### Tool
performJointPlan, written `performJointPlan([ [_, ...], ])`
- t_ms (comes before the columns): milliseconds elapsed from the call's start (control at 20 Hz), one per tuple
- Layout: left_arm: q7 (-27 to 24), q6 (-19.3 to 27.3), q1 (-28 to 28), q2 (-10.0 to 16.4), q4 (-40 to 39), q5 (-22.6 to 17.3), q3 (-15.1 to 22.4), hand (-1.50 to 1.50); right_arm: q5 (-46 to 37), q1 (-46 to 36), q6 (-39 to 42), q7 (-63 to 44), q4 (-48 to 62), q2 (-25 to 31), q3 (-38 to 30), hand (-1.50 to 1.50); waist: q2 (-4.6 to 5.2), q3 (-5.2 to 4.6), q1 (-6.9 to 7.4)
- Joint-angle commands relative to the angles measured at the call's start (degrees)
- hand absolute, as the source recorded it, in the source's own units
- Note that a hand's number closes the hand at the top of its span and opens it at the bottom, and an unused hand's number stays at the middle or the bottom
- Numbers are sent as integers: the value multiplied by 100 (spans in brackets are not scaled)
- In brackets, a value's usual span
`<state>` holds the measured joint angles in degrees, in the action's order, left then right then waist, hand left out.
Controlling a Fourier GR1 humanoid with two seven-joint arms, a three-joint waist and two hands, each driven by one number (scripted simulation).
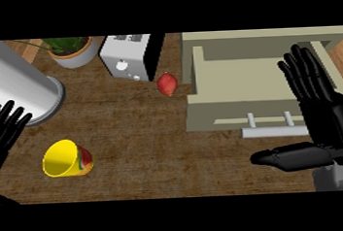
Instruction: Pick up the cup, place it into the drawer and close the drawer
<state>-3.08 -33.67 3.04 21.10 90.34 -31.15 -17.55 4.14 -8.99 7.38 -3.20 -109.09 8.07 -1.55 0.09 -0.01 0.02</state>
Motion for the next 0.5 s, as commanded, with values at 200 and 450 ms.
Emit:
performJointPlan([
  [200, -912, -295, -264, -79, -1401, 1059, -123, -150, 291, 82, 239, -121, -205, 181, -358, -150, -11, 0, -17],
  [450, -2043, -324, -709, 114, -3055, 1936, -239, -150, 194, -665, 147, 13, 493, 258, -543, -150, 4, -3, -18],
])
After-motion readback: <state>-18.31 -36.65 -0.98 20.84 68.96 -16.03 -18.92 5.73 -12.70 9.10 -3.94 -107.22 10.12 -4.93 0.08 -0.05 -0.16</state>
